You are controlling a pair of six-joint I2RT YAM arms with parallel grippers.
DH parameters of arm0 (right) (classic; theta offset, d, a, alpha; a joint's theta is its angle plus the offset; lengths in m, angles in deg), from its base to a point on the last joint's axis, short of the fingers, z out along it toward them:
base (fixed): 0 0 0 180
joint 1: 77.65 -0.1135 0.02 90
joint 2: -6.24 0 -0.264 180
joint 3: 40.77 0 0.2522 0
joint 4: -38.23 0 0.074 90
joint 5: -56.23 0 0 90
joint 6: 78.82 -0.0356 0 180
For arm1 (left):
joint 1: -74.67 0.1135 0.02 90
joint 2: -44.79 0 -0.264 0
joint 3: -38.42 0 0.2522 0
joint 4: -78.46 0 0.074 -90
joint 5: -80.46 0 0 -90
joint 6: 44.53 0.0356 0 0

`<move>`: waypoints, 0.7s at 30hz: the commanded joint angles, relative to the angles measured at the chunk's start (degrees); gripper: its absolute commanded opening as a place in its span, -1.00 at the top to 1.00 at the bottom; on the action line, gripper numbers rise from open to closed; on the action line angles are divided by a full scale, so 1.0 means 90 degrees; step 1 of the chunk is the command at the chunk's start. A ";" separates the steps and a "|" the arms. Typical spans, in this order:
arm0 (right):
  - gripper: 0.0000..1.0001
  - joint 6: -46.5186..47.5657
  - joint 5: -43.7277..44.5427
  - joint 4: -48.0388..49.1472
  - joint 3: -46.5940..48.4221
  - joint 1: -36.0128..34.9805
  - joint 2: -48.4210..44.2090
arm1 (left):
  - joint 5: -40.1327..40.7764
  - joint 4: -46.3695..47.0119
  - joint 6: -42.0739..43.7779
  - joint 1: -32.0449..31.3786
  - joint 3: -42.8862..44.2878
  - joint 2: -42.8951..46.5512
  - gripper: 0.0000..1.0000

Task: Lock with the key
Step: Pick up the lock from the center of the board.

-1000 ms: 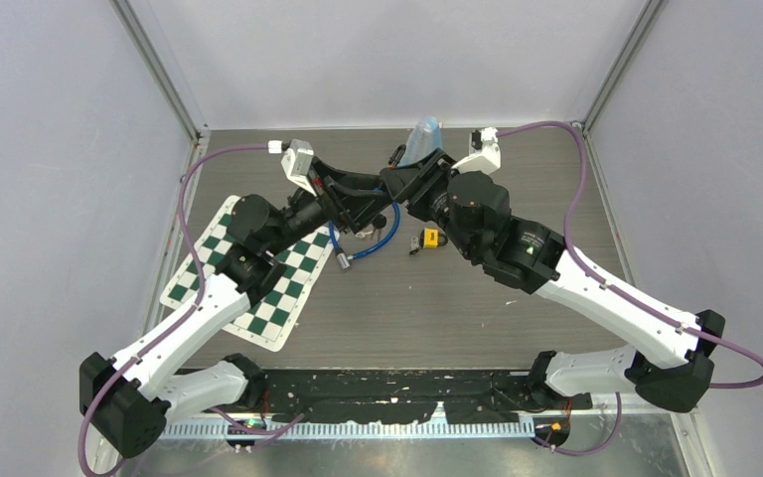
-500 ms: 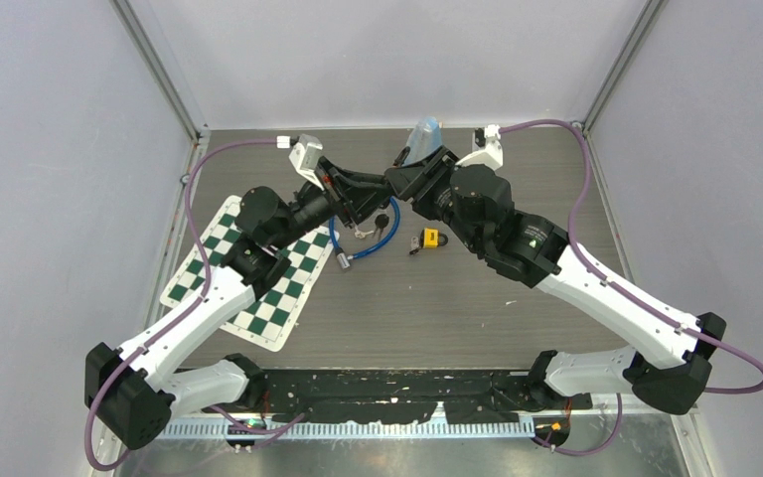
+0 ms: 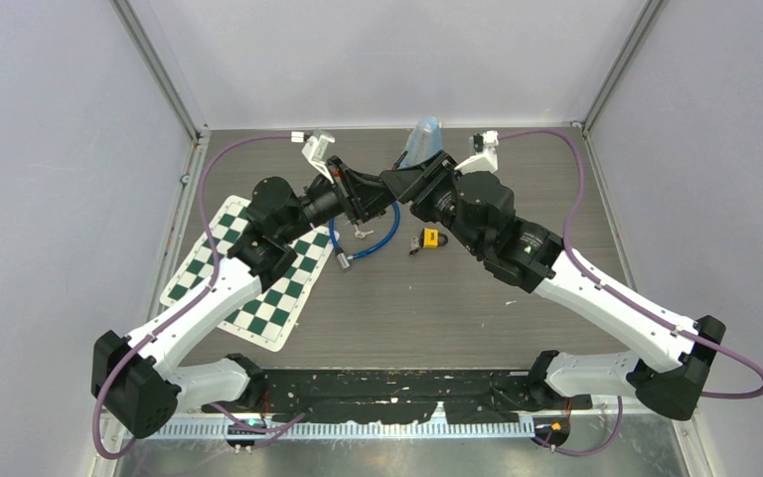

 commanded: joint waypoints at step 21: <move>-0.76 0.1411 -0.3655 0.0560 -0.0781 0.2229 -0.1083 | -0.2233 -0.3249 0.2582 0.0730 0.1469 0.0352 1.00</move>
